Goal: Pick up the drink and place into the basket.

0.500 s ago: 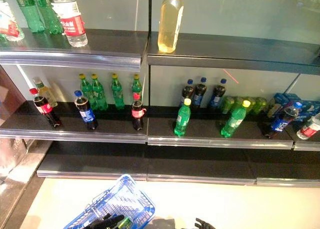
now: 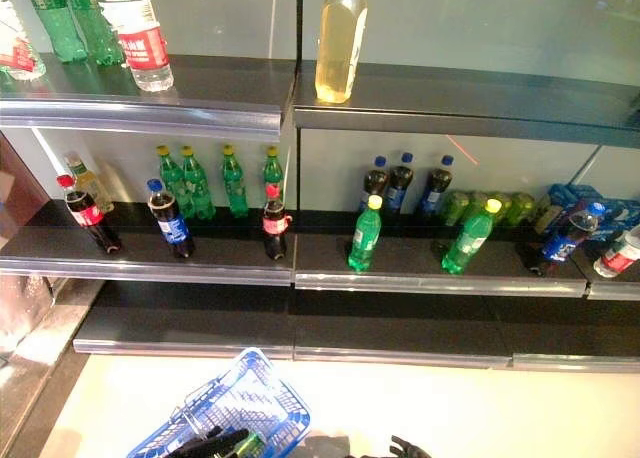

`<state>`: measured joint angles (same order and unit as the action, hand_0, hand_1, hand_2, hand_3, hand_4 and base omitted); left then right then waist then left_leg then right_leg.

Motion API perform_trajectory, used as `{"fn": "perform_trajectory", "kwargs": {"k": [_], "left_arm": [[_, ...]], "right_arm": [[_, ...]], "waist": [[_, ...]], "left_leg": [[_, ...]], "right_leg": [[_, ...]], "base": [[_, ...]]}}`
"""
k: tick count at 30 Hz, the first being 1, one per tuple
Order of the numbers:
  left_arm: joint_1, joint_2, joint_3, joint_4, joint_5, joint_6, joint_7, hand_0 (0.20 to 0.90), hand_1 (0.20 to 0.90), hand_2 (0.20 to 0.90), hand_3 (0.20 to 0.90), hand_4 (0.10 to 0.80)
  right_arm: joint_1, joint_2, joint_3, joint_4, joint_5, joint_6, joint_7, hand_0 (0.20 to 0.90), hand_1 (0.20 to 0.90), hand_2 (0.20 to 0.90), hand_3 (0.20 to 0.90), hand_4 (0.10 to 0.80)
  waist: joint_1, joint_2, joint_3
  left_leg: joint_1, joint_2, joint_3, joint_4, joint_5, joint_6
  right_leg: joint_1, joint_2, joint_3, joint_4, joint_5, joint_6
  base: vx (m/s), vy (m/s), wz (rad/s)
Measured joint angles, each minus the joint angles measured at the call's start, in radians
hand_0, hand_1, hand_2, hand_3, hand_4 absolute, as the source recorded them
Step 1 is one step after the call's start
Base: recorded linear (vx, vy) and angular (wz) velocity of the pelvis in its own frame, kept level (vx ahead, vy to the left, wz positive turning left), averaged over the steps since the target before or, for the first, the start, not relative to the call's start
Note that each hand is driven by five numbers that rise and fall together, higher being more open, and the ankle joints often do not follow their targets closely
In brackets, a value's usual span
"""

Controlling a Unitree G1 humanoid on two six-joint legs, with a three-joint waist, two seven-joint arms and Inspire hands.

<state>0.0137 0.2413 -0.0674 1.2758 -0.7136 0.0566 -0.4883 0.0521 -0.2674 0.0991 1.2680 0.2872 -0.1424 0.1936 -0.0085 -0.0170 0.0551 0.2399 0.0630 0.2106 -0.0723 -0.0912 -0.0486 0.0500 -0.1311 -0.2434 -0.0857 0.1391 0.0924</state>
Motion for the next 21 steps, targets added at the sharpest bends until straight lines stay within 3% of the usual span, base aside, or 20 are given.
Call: {"fn": "perform_trajectory", "kwargs": {"k": [8,15,21], "left_arm": [[0.0,0.0,0.0,-0.001,0.0,0.0,0.0,0.3,0.3,0.3,0.2,0.1],[-0.002,-0.003,0.002,-0.001,-0.001,-0.001,-0.003,0.3,0.3,0.3,0.2,0.1],[-0.041,-0.006,0.001,0.009,-0.001,-0.001,-0.006,0.3,0.3,0.3,0.2,0.1]], "right_arm": [[0.0,0.0,0.0,0.0,0.0,-0.001,0.0,0.9,0.9,0.9,0.9,0.8],[-0.001,-0.001,-0.003,0.0,-0.001,-0.002,0.0,0.9,0.9,0.9,0.9,0.8],[-0.021,-0.008,-0.022,0.017,0.0,-0.017,0.0,0.9,0.9,0.9,0.9,0.8]], "waist": [[0.002,0.001,0.001],[0.004,-0.007,0.0],[-0.003,-0.014,0.054]], "left_leg": [[-0.002,0.0,-0.005,0.0,0.0,0.0],[-0.002,-0.018,-0.03,-0.013,0.009,0.006],[-0.006,-0.056,-0.059,-0.017,0.013,0.046]], "right_leg": [[0.001,-0.002,-0.011,0.0,0.0,0.0],[0.006,-0.015,-0.025,0.004,-0.001,0.004],[-0.066,-0.08,-0.017,0.178,-0.013,0.025]], "base": [[-0.007,0.043,0.02],[-0.015,0.216,0.09],[-0.015,0.226,0.12]]}}
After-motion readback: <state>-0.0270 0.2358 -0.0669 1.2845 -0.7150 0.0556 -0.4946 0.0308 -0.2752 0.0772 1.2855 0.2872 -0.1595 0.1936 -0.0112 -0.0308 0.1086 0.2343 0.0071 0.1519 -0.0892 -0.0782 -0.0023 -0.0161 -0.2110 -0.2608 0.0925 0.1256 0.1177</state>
